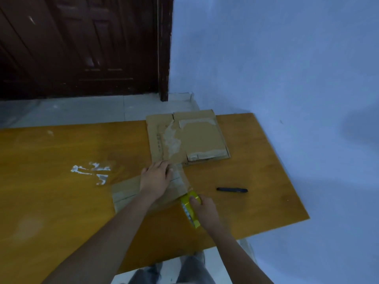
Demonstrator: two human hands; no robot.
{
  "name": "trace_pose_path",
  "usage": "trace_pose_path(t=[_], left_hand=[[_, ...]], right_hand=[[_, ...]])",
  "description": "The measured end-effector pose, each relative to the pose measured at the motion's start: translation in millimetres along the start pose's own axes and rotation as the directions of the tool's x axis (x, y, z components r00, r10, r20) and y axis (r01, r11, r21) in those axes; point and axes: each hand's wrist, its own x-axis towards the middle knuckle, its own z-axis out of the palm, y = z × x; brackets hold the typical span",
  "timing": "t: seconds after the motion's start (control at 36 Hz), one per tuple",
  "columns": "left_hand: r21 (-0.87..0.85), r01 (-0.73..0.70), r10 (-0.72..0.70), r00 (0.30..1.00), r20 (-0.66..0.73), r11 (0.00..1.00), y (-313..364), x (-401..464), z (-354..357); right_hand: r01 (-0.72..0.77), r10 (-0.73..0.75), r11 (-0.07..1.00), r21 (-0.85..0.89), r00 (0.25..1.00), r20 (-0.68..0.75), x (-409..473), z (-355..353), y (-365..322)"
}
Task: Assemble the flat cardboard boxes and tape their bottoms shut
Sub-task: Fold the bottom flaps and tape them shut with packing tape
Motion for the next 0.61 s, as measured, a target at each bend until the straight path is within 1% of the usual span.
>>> trace_pose_path(t=[0.19, 0.28, 0.36, 0.39, 0.44, 0.47, 0.53, 0.56, 0.61], left_hand=[[0.109, 0.048, -0.046, 0.999, -0.021, 0.993, 3.3, -0.1, 8.3], [0.12, 0.086, -0.085, 0.996, -0.013, 0.989, 5.9, 0.4, 7.0], [0.172, 0.156, -0.154, 0.988, -0.023, 0.973, 11.1, -2.6, 5.1], [0.178, 0.191, -0.188, 0.982, -0.037, 0.965, 13.3, -4.7, 5.4], [0.121, 0.244, -0.232, 0.967, -0.11, 0.962, 18.5, -11.8, 7.6], [0.082, 0.236, -0.22, 0.962, -0.163, 0.968, 21.1, -17.1, 9.4], [0.068, 0.159, -0.137, 0.957, -0.256, 0.985, 24.6, -28.1, 15.6], [0.085, 0.123, -0.096, 0.959, -0.268, 0.989, 26.0, -34.0, 18.7], [0.107, 0.072, -0.045, 0.972, -0.23, 0.992, 29.4, -44.6, 23.1]], right_hand=[[0.023, -0.024, 1.0, 0.018, 0.999, 0.041, 5.2, -2.0, 5.0], [0.019, -0.018, 1.0, -0.019, 0.997, 0.071, 7.4, -5.7, 3.6], [0.033, -0.024, 0.996, -0.084, 0.993, 0.114, 9.9, -11.9, -0.5], [0.044, -0.031, 0.993, -0.106, 0.992, 0.126, 10.4, -14.1, -1.6], [0.054, -0.039, 0.993, -0.101, 0.988, 0.146, 11.4, -18.4, -2.9], [0.055, -0.042, 0.996, -0.074, 0.986, 0.162, 11.8, -20.6, -2.7], [0.059, -0.047, 0.997, -0.055, 0.979, 0.197, 14.0, -26.4, -2.5], [0.071, -0.052, 0.994, -0.079, 0.976, 0.213, 16.1, -29.9, -2.6], [0.101, -0.065, 0.987, -0.125, 0.963, 0.26, 23.0, -36.7, -2.1]])
